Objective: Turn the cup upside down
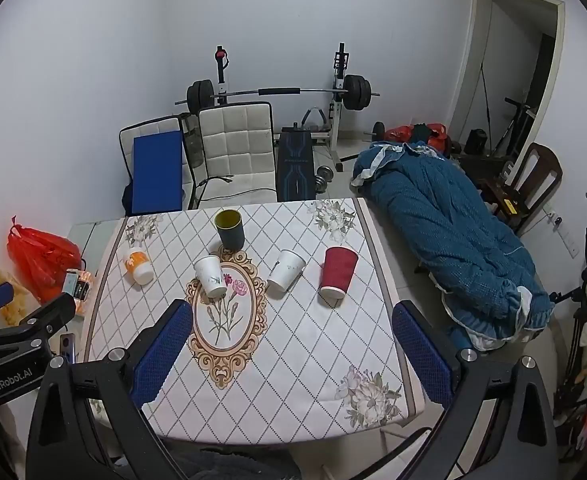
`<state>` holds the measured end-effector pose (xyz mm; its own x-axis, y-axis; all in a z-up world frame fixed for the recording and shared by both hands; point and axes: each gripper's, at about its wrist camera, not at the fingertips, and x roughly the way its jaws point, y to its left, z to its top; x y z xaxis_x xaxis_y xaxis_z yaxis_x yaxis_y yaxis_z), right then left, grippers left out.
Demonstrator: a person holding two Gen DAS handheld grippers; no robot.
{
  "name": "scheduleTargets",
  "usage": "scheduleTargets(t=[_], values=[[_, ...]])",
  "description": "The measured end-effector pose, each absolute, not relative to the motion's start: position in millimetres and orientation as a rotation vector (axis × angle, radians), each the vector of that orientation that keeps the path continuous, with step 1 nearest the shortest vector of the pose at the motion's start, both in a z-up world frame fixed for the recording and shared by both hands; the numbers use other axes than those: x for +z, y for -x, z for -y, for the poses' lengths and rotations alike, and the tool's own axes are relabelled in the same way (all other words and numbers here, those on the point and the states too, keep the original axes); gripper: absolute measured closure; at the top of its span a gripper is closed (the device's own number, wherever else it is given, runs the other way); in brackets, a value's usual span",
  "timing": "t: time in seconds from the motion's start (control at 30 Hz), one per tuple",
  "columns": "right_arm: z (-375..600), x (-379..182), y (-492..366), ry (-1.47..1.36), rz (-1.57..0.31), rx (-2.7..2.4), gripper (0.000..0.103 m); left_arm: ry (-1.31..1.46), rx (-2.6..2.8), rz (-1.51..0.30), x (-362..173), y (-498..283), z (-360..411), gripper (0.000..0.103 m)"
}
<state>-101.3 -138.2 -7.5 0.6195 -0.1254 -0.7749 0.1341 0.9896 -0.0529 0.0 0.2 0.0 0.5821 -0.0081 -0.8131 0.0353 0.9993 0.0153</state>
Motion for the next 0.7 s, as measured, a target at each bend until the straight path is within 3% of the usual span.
scheduleTargets(t=[0.7], values=[[134.6,0.4,94.2,-0.013,-0.876,-0.146,0.001,-0.035,-0.021,-0.936,6.1,-4.1,0.7,0.000]])
